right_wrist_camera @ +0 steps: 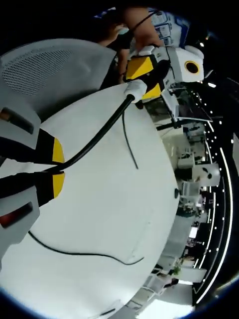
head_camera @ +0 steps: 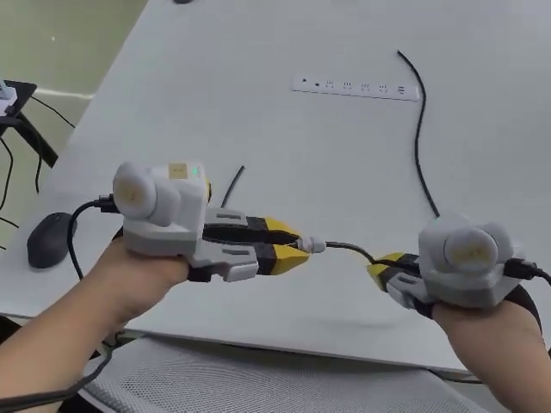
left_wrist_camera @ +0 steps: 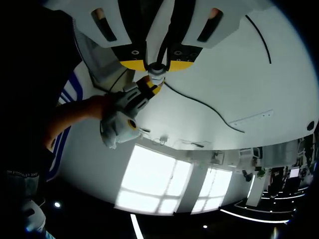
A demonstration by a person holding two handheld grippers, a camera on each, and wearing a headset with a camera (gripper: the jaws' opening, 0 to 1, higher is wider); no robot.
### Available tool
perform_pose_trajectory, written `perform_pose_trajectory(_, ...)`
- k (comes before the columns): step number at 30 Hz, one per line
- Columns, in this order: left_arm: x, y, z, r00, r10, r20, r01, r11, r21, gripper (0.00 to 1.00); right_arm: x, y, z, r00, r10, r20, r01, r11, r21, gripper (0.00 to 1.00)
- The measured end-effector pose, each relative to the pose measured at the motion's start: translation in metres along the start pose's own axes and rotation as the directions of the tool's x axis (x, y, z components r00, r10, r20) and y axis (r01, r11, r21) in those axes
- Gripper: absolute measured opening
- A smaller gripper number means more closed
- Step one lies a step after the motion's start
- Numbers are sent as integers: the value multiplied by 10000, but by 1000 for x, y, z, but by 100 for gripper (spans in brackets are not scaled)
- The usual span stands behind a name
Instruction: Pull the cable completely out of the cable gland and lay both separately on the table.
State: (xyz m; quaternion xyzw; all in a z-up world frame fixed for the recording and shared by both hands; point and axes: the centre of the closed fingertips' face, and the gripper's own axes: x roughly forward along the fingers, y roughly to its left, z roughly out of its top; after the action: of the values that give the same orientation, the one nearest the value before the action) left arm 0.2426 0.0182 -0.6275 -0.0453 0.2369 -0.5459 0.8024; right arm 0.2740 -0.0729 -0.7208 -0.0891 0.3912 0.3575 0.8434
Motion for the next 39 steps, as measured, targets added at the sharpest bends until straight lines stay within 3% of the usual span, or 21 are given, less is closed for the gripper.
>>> perform_pose_trajectory(6,1,0,-2,10000,18,-9,-18,10000,-35,15,6,0,-12,9995,101,-286,-83,9980,622,0)
perform_pose_trajectory(19,-2,3,0,9999,130,40,-130,9999,86,15,0,1,-8,9998,147,-102,-139,9974,708,1)
perform_pose_trajectory(28,-4,10,0,9996,275,0,-275,9995,124,15,-5,2,-5,9998,182,106,-185,9995,239,2)
perform_pose_trajectory(33,-8,13,3,9992,390,71,-391,9992,89,15,-14,6,4,9996,173,212,-166,9994,-310,4)
perform_pose_trajectory(39,-10,13,2,9991,417,-21,-417,9991,86,15,-26,17,29,9974,442,570,-409,9975,-570,16)
